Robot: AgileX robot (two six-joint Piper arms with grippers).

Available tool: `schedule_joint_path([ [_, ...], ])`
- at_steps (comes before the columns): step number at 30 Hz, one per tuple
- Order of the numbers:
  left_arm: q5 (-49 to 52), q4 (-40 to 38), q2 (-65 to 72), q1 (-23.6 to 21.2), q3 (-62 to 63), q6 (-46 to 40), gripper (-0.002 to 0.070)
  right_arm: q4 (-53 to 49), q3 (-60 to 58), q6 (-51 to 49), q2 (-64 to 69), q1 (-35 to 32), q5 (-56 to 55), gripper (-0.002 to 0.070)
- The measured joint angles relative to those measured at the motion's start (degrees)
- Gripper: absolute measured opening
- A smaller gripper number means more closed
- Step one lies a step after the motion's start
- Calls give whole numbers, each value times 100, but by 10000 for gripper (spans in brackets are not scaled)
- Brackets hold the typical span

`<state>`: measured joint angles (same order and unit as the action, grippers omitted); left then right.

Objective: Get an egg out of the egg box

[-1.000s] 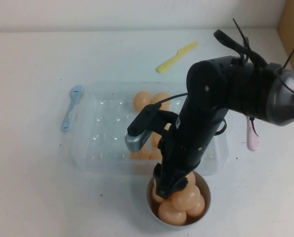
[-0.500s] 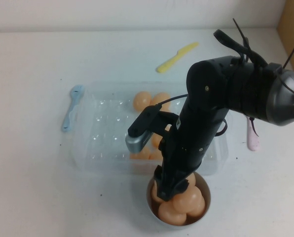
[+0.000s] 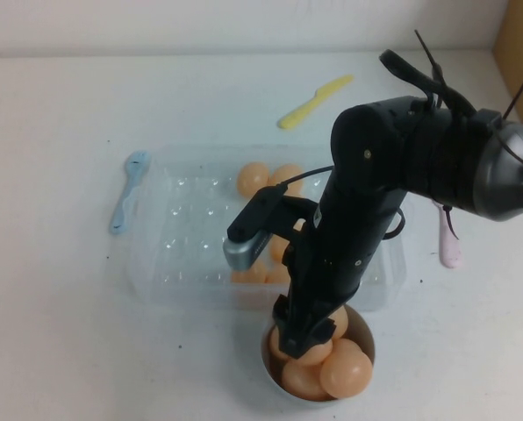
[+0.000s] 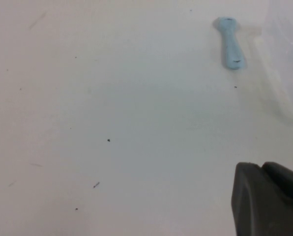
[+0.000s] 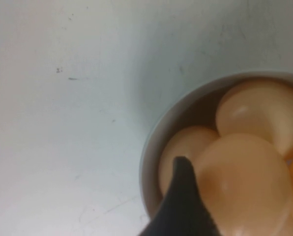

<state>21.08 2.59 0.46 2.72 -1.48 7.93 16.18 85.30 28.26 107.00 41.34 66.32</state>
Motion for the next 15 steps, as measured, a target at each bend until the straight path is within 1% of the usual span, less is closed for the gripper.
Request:
schedule_joint_path([
  [5,0,0,0,0,0,0,-5,-44,516,-15,0,0,279,475],
  [8,0,0,0,0,0,0,-5,-44,954,-187,0,0,333,449],
  [11,0,0,0,0,0,0,-5,-53,1300,-365,0,0,355,368],
  [13,0,0,0,0,0,0,-5,-53,1503,-472,-11,0,368,257],
  [15,0,0,0,0,0,0,-5,-53,1547,-520,-67,0,393,118],
])
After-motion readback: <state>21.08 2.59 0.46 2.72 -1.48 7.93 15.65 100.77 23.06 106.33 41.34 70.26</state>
